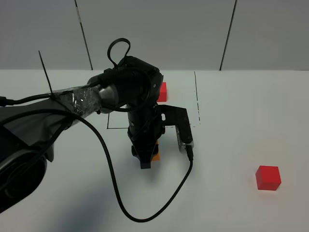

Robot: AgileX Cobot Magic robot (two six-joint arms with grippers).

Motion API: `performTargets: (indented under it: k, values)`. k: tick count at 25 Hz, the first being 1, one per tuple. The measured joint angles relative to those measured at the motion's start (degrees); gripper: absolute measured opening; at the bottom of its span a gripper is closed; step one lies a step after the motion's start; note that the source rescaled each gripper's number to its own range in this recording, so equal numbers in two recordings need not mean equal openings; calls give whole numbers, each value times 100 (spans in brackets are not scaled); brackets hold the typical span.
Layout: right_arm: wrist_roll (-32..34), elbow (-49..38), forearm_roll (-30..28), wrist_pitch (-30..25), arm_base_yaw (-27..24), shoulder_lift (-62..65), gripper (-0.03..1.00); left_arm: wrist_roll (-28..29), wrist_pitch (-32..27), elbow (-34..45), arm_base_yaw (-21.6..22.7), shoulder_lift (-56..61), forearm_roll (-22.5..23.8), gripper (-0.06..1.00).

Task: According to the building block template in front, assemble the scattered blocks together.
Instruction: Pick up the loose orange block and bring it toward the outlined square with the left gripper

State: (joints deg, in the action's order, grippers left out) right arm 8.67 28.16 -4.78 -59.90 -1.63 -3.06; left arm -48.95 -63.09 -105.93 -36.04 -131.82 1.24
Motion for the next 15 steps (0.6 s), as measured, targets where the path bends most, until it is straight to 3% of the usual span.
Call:
performTargets:
  k: [10, 15]
  values:
    - [0, 0, 0, 0, 0, 0, 76, -32, 722, -6, -17, -405, 22, 0]
    - [0, 0, 0, 0, 0, 0, 76, 149, 671, -333, -69, -505, 17, 0]
